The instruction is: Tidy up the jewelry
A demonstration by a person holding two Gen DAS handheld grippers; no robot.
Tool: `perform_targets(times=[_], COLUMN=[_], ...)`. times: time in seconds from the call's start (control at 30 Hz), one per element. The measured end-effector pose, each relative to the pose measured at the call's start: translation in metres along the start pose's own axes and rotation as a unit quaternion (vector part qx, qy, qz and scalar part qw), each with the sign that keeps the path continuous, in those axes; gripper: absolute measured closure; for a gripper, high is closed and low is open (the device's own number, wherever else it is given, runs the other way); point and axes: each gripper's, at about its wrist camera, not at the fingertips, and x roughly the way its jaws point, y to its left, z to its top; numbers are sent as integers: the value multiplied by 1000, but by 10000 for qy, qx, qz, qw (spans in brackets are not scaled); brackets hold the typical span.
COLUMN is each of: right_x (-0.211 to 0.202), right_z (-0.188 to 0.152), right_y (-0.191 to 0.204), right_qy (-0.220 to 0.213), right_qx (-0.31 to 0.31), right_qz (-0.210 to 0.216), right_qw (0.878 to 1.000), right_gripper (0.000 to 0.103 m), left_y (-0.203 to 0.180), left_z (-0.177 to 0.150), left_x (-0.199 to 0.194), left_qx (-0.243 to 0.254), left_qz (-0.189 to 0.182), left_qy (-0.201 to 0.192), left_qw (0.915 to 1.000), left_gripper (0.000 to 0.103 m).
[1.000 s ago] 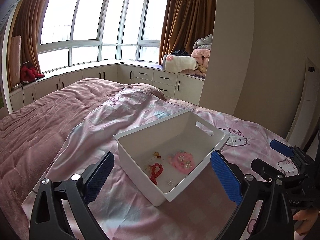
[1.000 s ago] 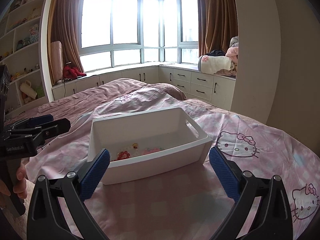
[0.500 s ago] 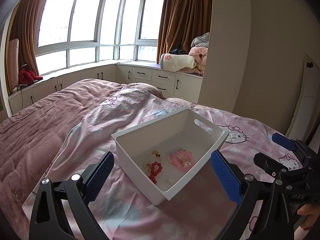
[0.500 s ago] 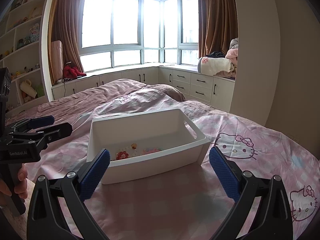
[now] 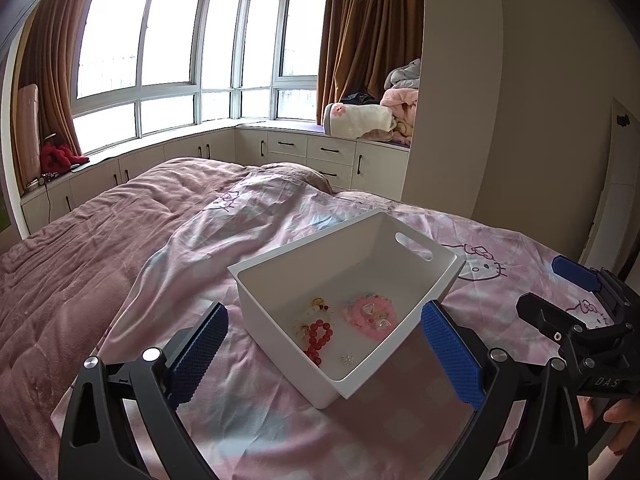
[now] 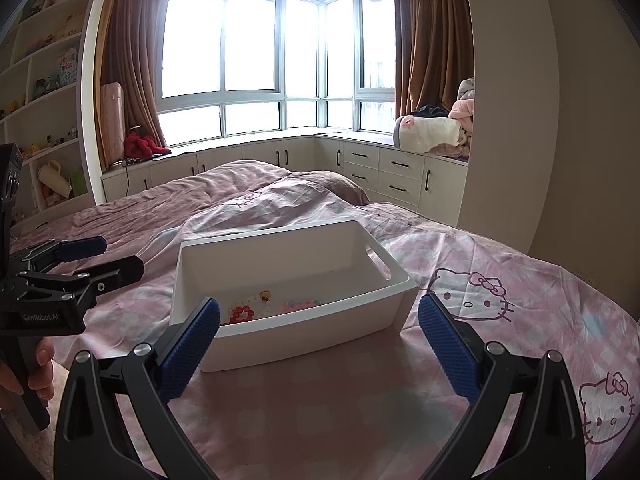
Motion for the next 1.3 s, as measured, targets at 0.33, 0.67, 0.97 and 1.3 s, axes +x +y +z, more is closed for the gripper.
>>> perform_targets(times=[0.33,0.67,0.97,1.3], right_x=[2,3,5,7], right_z=[-5,-7,-6,-7], right_y=[-2,-2,-2,-3], right_qy=[78,106,112,156], right_qx=[62,51,79,149], right_qz=[7,2,10,23], right_qw=[10000,9999,9999,9998], right_gripper=[5,5,5,5], left_y=[-13,-18,-17,-13], left_z=[-1,-3,-5,-9], left_x=[1,5,7,11], left_qx=[388,514,546,527], left_qz=[261,213,194,190], left_qy=[-85,-24,10,101], left_qw=[9989,9985,9983,9984], left_gripper=[5,3,3,3])
